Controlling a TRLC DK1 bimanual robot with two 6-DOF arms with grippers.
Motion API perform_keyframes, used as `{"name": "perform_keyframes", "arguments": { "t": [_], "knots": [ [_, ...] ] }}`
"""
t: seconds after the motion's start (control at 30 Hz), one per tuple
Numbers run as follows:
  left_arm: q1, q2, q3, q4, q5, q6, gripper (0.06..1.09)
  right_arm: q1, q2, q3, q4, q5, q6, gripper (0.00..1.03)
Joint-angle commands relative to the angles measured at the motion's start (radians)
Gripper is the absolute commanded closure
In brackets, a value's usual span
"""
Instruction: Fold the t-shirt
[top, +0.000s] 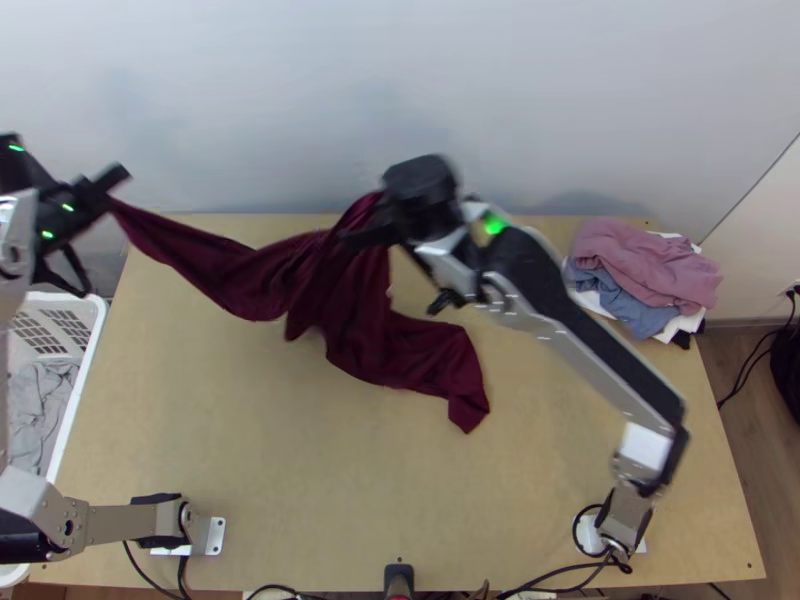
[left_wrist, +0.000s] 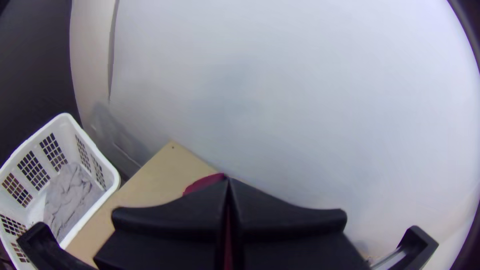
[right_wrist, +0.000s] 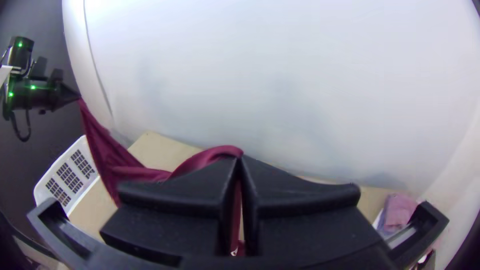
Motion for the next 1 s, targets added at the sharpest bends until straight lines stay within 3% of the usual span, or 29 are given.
{"name": "perform_keyframes", "arguments": {
  "t": [0.0, 0.13, 0.33, 0.53, 0.7, 0.97],
  "knots": [
    [0.023, -0.002, 0.24, 0.021, -0.064, -0.01, 1.05, -0.034, -0.156, -0.032, 0.059, 0.213, -0.177, 1.0],
    [0.023, -0.002, 0.37, 0.08, -0.09, -0.002, 1.05, -0.077, -0.218, -0.039, 0.171, 0.281, -0.265, 1.0],
    [0.012, -0.065, 0.39, 0.269, -0.212, 0.077, 1.05, -0.08, -0.291, -0.099, 0.451, 0.391, -0.516, 1.0],
    [0.009, -0.109, 0.376, 0.318, -0.294, 0.114, 1.05, -0.059, -0.353, -0.236, 0.8, 0.42, -0.788, 1.0],
    [-0.005, -0.164, 0.372, 0.337, -0.294, 0.129, 1.05, -0.002, -0.424, -0.408, 1.196, 0.417, -1.092, 1.0],
    [-0.02, -0.273, 0.34, 0.383, -0.291, 0.183, 1.05, 0.018, -0.504, -0.451, 1.242, 0.42, -1.139, 1.0]
  ]
}}
